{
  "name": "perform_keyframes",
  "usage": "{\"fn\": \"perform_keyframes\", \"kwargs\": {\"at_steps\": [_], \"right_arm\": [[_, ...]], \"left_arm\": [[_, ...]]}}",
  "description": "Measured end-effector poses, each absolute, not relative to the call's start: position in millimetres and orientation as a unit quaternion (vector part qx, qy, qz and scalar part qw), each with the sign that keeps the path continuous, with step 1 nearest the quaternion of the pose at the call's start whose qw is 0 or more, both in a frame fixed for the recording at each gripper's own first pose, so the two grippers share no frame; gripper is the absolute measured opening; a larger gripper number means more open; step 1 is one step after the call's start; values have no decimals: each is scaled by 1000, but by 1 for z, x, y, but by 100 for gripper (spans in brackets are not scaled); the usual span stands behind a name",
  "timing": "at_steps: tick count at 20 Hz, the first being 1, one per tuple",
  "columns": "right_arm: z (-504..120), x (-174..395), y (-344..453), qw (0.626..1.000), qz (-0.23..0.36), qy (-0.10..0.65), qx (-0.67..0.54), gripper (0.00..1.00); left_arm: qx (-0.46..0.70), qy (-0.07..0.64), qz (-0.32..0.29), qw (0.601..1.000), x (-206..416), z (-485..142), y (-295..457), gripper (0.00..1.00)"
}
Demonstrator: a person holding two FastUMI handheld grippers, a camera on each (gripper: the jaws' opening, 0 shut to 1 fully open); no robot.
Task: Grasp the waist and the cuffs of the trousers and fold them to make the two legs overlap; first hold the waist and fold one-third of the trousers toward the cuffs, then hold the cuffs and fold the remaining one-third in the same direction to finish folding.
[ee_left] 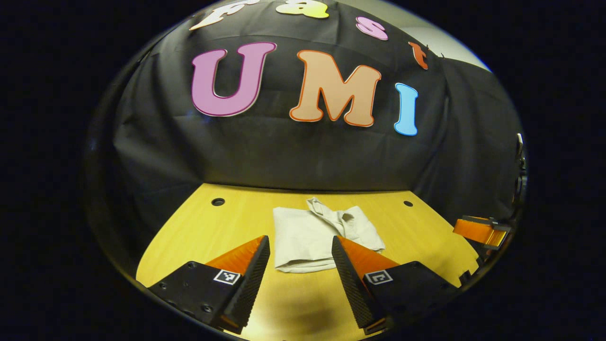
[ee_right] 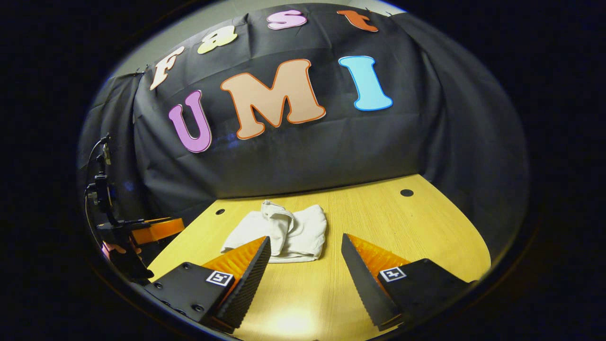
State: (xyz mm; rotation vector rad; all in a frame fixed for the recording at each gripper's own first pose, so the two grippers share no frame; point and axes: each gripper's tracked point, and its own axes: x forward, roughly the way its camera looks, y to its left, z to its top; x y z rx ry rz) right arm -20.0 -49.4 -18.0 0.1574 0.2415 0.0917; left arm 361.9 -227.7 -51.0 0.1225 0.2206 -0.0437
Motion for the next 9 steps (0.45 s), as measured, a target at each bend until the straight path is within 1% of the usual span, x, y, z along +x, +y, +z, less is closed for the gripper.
{"fn": "perform_keyframes", "kwargs": {"at_steps": [1, 2, 5, 9], "right_arm": [[-16, -25, -44, 989, 42, 117, 79, 96], [-14, -28, -39, 989, 40, 115, 82, 96], [-2, -37, -23, 992, 38, 96, 77, 96], [2, -47, -9, 993, 34, 90, 71, 96]], "left_arm": [[69, 105, -17, 992, 357, -49, -219, 82], [74, 103, -15, 992, 351, -48, -214, 88], [61, 102, -19, 993, 331, -44, -200, 88], [42, 102, -26, 994, 322, -51, -189, 89]]}}
